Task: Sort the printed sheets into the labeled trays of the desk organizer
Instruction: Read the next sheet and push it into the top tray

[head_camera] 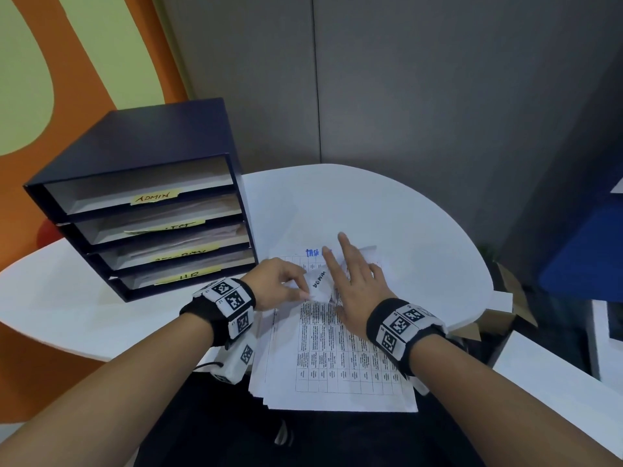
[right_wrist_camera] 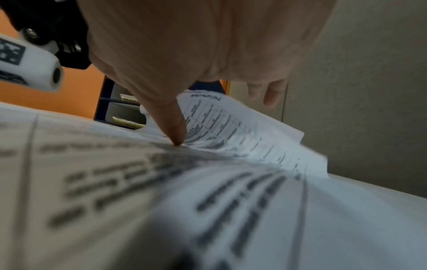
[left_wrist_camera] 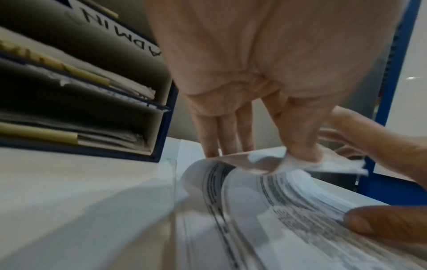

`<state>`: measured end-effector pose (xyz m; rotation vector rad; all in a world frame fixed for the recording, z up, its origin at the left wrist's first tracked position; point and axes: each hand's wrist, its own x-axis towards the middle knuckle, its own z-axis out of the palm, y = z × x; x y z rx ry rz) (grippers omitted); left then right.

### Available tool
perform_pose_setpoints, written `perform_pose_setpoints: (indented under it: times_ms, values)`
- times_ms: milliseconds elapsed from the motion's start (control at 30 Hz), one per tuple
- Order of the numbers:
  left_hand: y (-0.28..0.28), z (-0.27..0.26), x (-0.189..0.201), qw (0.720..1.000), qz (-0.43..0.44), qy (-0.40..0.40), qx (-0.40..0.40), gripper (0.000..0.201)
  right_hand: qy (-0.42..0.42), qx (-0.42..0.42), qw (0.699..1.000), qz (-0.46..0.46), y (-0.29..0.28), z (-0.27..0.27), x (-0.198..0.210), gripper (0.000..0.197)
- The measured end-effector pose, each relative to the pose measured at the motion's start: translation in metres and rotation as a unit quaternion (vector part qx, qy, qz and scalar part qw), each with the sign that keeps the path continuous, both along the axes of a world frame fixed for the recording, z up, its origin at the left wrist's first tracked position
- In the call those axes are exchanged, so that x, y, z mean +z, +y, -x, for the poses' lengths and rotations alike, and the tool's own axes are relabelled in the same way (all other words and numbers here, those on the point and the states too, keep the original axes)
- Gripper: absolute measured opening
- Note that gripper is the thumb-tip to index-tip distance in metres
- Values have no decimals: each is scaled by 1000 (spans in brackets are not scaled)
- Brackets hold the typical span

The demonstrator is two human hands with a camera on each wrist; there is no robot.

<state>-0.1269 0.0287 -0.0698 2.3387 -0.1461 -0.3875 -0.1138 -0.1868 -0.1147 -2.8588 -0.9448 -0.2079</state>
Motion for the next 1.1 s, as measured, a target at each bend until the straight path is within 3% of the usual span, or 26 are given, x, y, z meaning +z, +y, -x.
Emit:
perform_pose_setpoints:
  times_ms: [133,200,300,433,500,600,667,867,1000,1100]
  values:
    - [8,-5,3,999,45,26,14,5,0,32,998,52,2,0,-4,81]
    - [10,-13,3,996,49,-4,70,27,32,28,998,44,1,0,-5,77]
    - [9,-29,3,986,-38,-55,154,55,51,25,998,37,-2,1,-3,72]
    - [4,-49,-4,978,-111,7,175,87,46,24,998,27,-3,2,-4,69]
    - [2,-52,-8,974,-123,-22,188,78,43,23,998,26,-3,2,-5,69]
    - [2,-52,-3,959,-139,-122,216,29,49,22,998,35,-3,3,-5,71]
    - [3,-49,4,956,-135,-150,211,10,55,21,997,44,-2,4,-5,73]
    - [-1,-32,17,959,-95,-210,162,14,63,8,997,49,-2,5,-2,78]
    - [-5,-6,9,994,-13,-81,66,15,66,14,996,54,0,7,0,81]
    - [-8,9,-6,997,-7,-77,19,14,83,22,991,103,-1,9,1,75]
